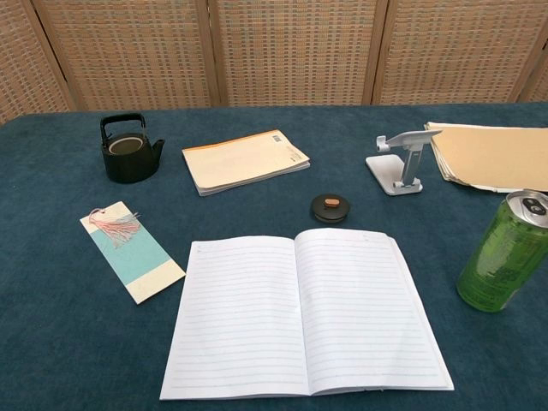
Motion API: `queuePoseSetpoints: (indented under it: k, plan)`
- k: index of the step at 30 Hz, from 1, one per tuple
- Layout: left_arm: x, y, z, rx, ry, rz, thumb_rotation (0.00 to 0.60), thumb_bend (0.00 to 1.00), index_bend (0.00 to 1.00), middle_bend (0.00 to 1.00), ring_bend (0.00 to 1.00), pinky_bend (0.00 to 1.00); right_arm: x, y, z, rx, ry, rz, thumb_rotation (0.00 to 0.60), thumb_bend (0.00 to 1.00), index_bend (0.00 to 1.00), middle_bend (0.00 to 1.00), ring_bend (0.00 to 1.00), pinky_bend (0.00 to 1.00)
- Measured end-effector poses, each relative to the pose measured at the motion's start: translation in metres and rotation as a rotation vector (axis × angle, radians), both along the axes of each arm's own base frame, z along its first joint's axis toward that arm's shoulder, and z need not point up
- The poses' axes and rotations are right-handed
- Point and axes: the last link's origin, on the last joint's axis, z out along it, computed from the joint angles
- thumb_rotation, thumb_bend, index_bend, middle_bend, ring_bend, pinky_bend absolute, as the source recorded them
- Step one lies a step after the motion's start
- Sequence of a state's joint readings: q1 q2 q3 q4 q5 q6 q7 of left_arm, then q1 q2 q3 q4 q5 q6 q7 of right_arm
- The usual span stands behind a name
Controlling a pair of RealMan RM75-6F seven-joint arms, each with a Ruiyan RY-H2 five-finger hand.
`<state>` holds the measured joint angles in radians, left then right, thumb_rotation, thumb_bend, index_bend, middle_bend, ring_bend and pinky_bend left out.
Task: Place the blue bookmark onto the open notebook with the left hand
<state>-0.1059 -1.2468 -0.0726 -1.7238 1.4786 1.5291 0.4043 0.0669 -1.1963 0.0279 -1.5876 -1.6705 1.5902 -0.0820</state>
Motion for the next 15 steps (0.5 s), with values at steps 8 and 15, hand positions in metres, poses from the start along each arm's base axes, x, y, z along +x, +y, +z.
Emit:
queuePoseSetpoints:
  k: [8, 15]
  plan:
    - [0.0001, -0.0009, 0.0005, -0.002, 0.002, 0.0, 0.6, 0.0, 0.0, 0.0, 0.0, 0.0, 0.0012, 0.0007, -0.0001, 0.002, -0.009, 0.008, 0.6, 0.07, 0.0, 0.0, 0.0, 0.0]
    - [0.0005, 0.0009, 0.0005, -0.006, -0.001, -0.009, 0.6, 0.0, 0.0, 0.0, 0.0, 0.0, 0.0007, -0.0004, -0.0007, 0.0, -0.008, 0.005, 0.6, 0.07, 0.0, 0.0, 0.0, 0.0]
